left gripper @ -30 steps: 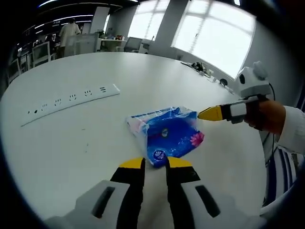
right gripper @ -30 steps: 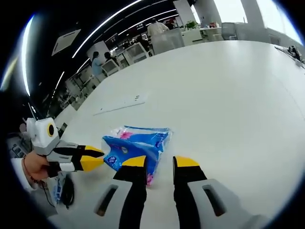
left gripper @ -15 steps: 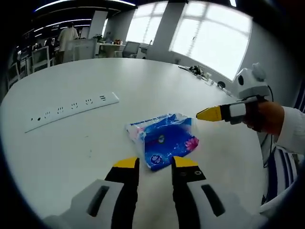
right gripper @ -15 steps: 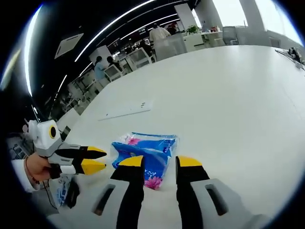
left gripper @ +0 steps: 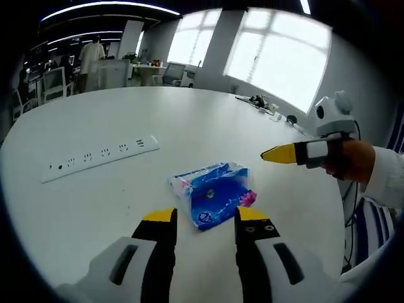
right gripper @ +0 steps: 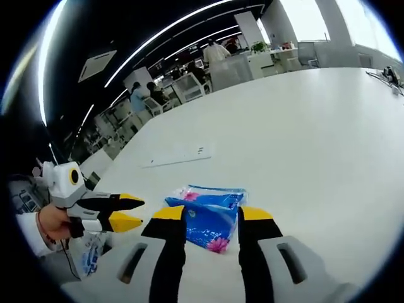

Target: Arrange the tabletop items into an orderly group along one side of the table until the central work area is clear of visible clutter.

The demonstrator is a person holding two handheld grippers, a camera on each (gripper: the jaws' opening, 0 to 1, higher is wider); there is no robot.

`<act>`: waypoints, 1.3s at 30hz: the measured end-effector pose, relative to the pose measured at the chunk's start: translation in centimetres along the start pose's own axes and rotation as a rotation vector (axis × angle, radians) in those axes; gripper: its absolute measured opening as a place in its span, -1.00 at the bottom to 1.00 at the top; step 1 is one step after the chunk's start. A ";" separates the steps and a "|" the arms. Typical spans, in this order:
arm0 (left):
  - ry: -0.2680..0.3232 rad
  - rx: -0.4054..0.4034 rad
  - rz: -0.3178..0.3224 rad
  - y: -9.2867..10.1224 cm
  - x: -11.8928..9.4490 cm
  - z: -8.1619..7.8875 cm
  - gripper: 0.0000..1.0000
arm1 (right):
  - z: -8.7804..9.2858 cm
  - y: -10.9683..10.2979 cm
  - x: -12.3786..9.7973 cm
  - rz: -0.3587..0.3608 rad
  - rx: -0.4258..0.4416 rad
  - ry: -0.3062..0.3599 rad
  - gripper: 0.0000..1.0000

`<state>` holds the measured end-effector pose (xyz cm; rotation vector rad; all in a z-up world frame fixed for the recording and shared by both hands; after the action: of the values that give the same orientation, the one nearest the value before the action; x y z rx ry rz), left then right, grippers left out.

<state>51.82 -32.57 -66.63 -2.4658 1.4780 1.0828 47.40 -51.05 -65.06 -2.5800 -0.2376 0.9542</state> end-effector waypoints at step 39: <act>0.221 0.001 -0.122 1.8 -15.9 -1.9 -0.13 | -0.7 -12.4 -6.4 -0.230 -0.126 0.091 -0.15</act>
<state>46.75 -22.41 -55.18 -2.7084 1.3551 0.8108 42.72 -41.69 -55.81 -2.6283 -0.5724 0.7592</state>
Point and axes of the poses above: the point that each gripper's makers call its tool centre point, and the gripper's own axes: x roughly forward along the fingers, y roughly to its right, z roughly out of its underside, the point moved 5 cm from there along -x, roughly backward along the fingers, and after that the axes turned 5 degrees about -y, right-handed, at the moved point
